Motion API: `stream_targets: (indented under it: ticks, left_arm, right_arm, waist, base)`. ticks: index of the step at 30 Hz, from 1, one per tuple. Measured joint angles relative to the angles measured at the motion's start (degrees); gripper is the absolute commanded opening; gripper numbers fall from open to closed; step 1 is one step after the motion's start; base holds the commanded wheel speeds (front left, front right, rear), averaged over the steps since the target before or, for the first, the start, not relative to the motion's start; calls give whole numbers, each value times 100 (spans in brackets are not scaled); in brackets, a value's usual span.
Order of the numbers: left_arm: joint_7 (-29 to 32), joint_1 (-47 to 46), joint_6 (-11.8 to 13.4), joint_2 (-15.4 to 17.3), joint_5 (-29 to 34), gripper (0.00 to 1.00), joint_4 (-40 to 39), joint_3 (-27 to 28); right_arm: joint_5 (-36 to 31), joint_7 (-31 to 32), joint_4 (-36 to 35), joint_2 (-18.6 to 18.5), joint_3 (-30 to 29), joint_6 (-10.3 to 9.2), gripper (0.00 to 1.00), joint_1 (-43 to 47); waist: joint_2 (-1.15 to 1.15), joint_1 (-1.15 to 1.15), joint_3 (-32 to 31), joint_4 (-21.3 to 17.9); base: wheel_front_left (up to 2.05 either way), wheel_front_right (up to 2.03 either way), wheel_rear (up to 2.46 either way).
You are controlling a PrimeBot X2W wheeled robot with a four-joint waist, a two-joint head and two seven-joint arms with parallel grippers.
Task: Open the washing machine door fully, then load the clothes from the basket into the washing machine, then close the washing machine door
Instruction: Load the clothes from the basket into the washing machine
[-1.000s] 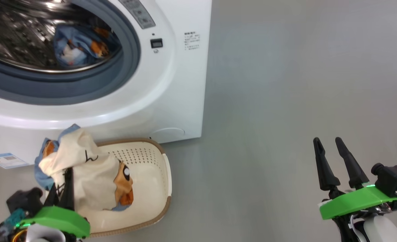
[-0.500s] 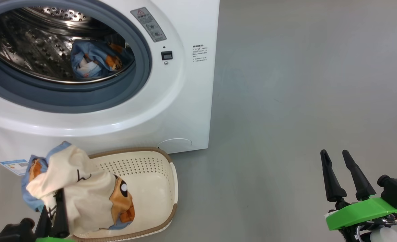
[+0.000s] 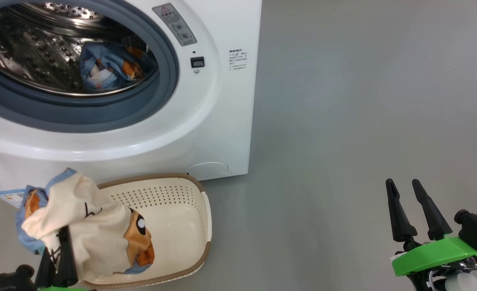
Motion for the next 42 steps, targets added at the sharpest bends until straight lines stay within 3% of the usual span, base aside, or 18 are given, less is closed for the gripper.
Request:
stream_targets:
  ticks: [12, 24, 42]
  left_arm:
    - [0, -665, -65, 26, 130, 0, -26, 131]
    - [16, -2365, -91, 606, 313, 0, 152, 129]
    - [487, -5325, -115, 1225, 563, 0, 2530, -331]
  right_arm:
    - [0, -1, -58, 151, -5, 0, 100, -180]
    - [0, -1, -93, 325, 62, 0, 100, -745]
    - [0, -1, -90, 603, 269, 0, 100, -1292]
  waist:
    - [0, 0, 459, -51]
    - [0, 1, 1148, -158]
    - [0, 0, 2068, -506]
  base:
    - [0, 0, 0]
    - [0, 0, 0]
    - [0, 0, 0]
